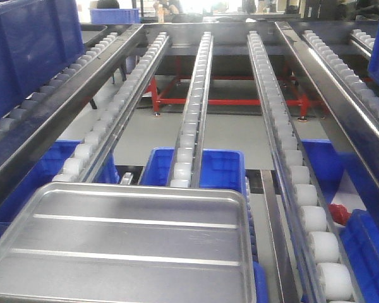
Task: Grab silver tray and stack on right shelf
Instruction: 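Move both grippers toward the silver tray on the shelf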
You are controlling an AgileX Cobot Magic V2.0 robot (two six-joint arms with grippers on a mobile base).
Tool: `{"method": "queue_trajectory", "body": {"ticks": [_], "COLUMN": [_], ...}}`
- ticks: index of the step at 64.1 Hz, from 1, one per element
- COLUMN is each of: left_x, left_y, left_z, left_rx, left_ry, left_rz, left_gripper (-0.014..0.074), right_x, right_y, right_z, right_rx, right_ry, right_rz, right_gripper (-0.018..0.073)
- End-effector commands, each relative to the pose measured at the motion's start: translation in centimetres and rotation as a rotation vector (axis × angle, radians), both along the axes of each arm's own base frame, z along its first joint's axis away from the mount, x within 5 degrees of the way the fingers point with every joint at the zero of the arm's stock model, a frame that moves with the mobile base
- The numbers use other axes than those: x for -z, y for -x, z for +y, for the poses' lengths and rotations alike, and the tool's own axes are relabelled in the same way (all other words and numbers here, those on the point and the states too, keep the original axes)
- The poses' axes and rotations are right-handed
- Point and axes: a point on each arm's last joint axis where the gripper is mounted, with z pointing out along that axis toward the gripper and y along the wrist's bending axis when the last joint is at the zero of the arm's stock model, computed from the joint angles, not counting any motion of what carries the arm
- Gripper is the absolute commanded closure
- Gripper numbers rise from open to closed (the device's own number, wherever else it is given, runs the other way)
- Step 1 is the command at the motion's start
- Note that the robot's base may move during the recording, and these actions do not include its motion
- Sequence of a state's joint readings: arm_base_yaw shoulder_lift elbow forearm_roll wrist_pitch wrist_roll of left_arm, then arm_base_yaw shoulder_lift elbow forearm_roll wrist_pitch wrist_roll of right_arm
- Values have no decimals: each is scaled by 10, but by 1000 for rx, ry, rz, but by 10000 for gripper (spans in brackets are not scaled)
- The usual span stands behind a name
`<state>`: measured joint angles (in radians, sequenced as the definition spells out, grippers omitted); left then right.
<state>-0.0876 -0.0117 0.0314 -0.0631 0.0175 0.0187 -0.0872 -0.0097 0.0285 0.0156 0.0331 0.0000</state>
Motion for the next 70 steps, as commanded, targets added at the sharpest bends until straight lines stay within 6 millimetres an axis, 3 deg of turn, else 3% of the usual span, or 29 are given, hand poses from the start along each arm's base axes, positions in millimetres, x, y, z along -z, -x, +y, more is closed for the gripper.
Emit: {"method": "queue_trajectory", "body": {"ticks": [1,35,52,62,70], "left_x": [-3,-3,-12,-34,-76], "left_y": [1,1,3,8,16], "left_z": [1,1,2,3,2], "left_rx": [-6,-6,-13,-20,-13], "left_ry": [15,15,24,66,16], "left_rz": [-84,-84,-188,-302,-337], "left_gripper": [697,697,697,697,697], "right_x": [-16,-16,-19,-38,-78], "right_y": [4,4,4,9,21], "right_z": [0,0,0,0,1], "right_rx": [5,5,6,6,1], "right_ry": [17,17,19,16,8], "right_rz": [-135,-135,-165,-325,-412], "right_gripper": [503,503,503,503,503]}}
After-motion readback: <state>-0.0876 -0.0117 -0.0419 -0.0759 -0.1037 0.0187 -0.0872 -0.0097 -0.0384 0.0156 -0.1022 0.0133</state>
